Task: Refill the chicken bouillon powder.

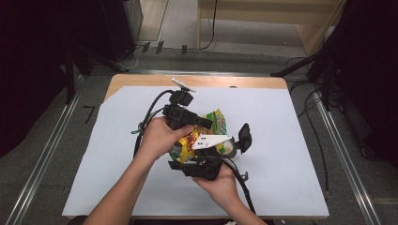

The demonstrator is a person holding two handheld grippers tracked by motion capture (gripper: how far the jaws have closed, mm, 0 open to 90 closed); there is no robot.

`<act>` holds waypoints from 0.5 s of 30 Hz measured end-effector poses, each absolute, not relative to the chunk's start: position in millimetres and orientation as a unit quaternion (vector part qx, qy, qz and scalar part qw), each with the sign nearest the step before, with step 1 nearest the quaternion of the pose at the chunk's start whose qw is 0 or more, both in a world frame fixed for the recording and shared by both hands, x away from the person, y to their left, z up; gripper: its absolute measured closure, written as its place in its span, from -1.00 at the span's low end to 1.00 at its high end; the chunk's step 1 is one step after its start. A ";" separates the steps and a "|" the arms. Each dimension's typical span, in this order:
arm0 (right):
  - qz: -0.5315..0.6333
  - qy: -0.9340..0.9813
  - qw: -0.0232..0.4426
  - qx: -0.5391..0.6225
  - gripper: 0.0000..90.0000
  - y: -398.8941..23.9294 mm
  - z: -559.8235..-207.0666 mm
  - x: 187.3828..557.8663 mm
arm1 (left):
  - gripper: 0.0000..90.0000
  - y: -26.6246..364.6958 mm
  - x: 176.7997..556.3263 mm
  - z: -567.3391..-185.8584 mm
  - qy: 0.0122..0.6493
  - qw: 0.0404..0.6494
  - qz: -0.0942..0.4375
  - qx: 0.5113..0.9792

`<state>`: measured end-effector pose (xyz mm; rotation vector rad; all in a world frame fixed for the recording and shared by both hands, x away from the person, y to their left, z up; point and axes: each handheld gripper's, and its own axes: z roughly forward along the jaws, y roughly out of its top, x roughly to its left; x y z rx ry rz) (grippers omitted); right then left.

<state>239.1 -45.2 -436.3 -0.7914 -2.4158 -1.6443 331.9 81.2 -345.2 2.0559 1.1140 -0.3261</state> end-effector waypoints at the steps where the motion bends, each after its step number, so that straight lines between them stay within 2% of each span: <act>1: -0.542 -0.797 0.057 -0.261 0.55 -45.2 -436.3 239.1 | 0.78 81.2 331.9 -345.2 0.436 0.381 -0.128 0.805; 15: -0.545 -0.795 0.056 -0.259 0.54 -45.5 -437.7 238.3 | 0.78 81.1 331.4 -345.5 0.433 0.382 -0.128 0.806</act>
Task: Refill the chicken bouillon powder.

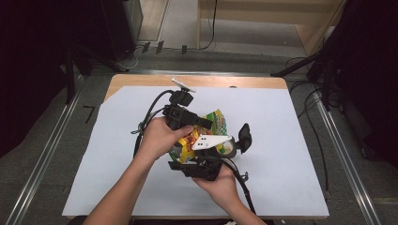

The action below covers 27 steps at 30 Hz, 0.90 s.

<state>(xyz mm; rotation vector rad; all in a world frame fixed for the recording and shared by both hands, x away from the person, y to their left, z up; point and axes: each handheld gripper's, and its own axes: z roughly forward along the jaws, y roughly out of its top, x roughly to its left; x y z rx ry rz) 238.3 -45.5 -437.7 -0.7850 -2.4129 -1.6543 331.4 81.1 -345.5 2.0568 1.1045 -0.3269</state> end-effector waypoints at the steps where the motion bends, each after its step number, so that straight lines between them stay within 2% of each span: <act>1: -0.547 -0.794 0.056 -0.259 0.54 -45.5 -438.4 237.7 | 0.78 81.3 331.4 -345.7 0.432 0.382 -0.129 0.807; 11: -0.553 -0.794 0.045 -0.249 0.53 -45.4 -443.2 234.6 | 0.76 84.7 331.9 -348.6 0.433 0.378 -0.139 0.806; 22: -0.537 -0.817 -0.001 -0.211 0.52 -40.0 -453.2 228.6 | 0.77 91.7 332.5 -357.8 0.423 0.367 -0.147 0.815; 27: -0.530 -0.825 -0.008 -0.195 0.51 -38.0 -459.8 225.2 | 0.79 95.2 331.6 -360.9 0.420 0.365 -0.149 0.818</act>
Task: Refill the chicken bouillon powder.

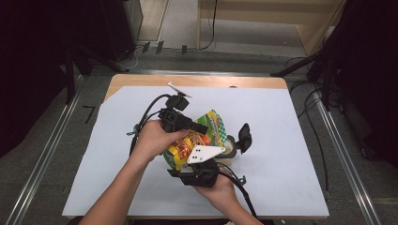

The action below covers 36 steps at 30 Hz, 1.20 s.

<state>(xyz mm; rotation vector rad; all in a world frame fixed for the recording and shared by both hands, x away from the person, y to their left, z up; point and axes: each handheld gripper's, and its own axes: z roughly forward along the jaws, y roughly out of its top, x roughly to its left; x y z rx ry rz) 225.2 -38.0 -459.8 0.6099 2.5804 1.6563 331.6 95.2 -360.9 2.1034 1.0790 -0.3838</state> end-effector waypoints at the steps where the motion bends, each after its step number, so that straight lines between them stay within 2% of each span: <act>1: 0.528 0.826 0.006 0.195 0.51 -37.4 -461.0 224.4 | 0.80 96.2 331.5 -361.3 0.417 0.365 -0.150 0.819; 12: 0.517 0.837 0.021 0.181 0.51 -35.5 -470.1 222.4 | 0.86 102.2 330.9 -366.0 0.398 0.376 -0.152 0.823; 29: 0.497 0.844 0.004 0.200 0.49 -35.8 -486.1 225.7 | 0.89 105.6 330.3 -371.6 0.380 0.397 -0.160 0.820; 36: 0.483 0.853 0.005 0.199 0.41 -31.7 -489.9 224.3 | 0.98 113.6 330.9 -373.8 0.384 0.395 -0.171 0.817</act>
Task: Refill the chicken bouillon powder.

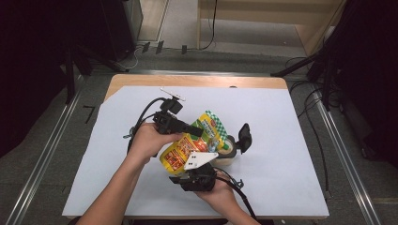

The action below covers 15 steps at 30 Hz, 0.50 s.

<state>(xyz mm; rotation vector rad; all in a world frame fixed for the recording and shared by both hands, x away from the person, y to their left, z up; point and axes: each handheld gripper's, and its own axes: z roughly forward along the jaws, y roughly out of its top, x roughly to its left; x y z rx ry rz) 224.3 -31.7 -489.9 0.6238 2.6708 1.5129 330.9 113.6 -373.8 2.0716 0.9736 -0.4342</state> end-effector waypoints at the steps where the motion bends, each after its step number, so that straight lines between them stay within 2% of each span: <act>1: 0.482 0.853 0.006 0.198 0.41 -31.2 -489.9 224.2 | 0.98 114.5 330.3 -373.5 0.387 0.396 -0.171 0.815; 9: 0.489 0.846 0.003 0.213 0.18 -30.4 -490.5 225.1 | 0.99 132.0 331.1 -367.1 0.395 0.416 -0.182 0.799; 15: 0.496 0.834 -0.002 0.243 0.13 -35.4 -490.7 230.8 | 1.00 148.5 331.5 -360.0 0.404 0.433 -0.174 0.787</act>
